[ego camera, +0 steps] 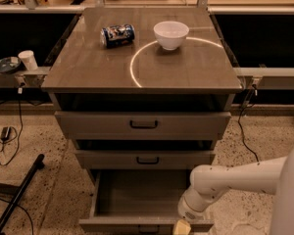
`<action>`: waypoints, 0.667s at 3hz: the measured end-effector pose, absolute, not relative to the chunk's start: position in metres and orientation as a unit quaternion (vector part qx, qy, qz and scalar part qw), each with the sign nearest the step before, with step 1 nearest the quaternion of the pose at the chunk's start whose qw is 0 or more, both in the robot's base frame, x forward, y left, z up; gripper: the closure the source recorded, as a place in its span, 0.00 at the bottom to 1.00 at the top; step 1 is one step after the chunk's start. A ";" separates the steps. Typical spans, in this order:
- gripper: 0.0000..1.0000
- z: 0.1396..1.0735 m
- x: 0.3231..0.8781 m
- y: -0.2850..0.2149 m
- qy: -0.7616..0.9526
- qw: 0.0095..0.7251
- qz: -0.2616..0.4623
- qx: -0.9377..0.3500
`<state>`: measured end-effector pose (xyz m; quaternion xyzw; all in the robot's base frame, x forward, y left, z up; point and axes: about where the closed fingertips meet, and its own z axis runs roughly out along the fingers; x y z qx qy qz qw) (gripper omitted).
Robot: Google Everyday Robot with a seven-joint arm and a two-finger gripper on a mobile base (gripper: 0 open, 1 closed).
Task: Close bottom drawer
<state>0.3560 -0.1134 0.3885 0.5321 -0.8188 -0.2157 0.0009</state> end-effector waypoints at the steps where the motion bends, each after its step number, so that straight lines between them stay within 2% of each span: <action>1: 0.00 0.378 0.353 -0.114 -0.820 0.010 -0.222 0.528; 2: 0.00 0.375 0.353 -0.112 -0.829 0.020 -0.194 0.525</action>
Offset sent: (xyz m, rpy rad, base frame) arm -0.0019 0.0039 -0.0191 -0.2324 -0.0278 -0.0439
